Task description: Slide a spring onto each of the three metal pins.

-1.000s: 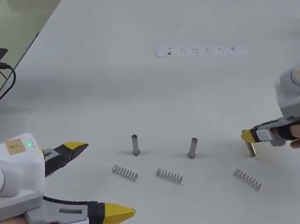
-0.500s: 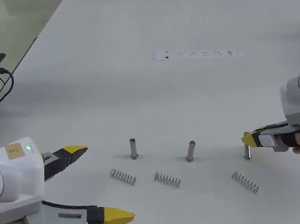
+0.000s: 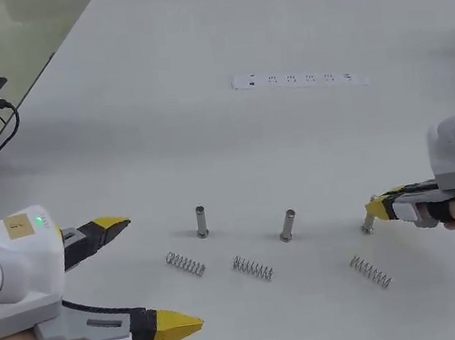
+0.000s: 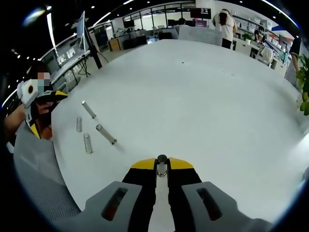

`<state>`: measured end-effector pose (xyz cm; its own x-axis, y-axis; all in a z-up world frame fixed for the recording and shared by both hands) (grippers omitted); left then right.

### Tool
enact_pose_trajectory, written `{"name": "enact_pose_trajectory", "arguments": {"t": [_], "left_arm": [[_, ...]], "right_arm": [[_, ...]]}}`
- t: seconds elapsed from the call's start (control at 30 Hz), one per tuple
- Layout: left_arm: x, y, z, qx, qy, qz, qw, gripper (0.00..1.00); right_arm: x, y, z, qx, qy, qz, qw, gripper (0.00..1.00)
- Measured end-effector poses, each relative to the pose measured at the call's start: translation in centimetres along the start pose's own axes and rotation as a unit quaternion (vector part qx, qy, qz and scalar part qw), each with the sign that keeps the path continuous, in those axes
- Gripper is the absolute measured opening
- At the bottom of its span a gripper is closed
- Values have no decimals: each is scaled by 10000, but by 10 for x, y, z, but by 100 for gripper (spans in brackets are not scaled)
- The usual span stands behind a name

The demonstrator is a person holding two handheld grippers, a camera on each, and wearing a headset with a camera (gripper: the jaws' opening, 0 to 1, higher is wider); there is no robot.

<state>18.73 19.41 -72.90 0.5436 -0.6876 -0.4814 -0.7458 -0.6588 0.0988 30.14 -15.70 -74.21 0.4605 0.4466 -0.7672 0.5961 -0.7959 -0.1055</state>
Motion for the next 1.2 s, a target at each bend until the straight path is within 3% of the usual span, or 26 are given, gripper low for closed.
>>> {"name": "enact_pose_trajectory", "arguments": {"t": [0.23,0.97,1.1,1.2], "left_arm": [[1,1,0,-10,16,11,10000,97],[2,0,2,-29,40,8,10000,97],[1,0,2,-31,38,13,10000,97],[1,0,2,-29,27,4,10000,97]], "right_arm": [[-2,-4,3,-276,-30,8,9996,5],[-4,-8,5,-678,-262,24,9974,6],[-4,-7,3,-589,-196,-27,9981,14],[-4,-7,3,-605,-177,-59,9980,15]]}}
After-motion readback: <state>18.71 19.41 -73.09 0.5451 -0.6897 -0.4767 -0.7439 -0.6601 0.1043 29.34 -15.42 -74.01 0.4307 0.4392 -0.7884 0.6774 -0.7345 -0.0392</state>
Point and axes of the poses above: the centre of the closed fingertips' face, and the gripper's own axes: x roughly forward along the fingers, y roughly to its right, z roughly out of its underside, the point moved 9 cm from there along -x, roughly backward along the fingers, and after that the axes turned 2 degrees about -y, right-handed, at the moved point
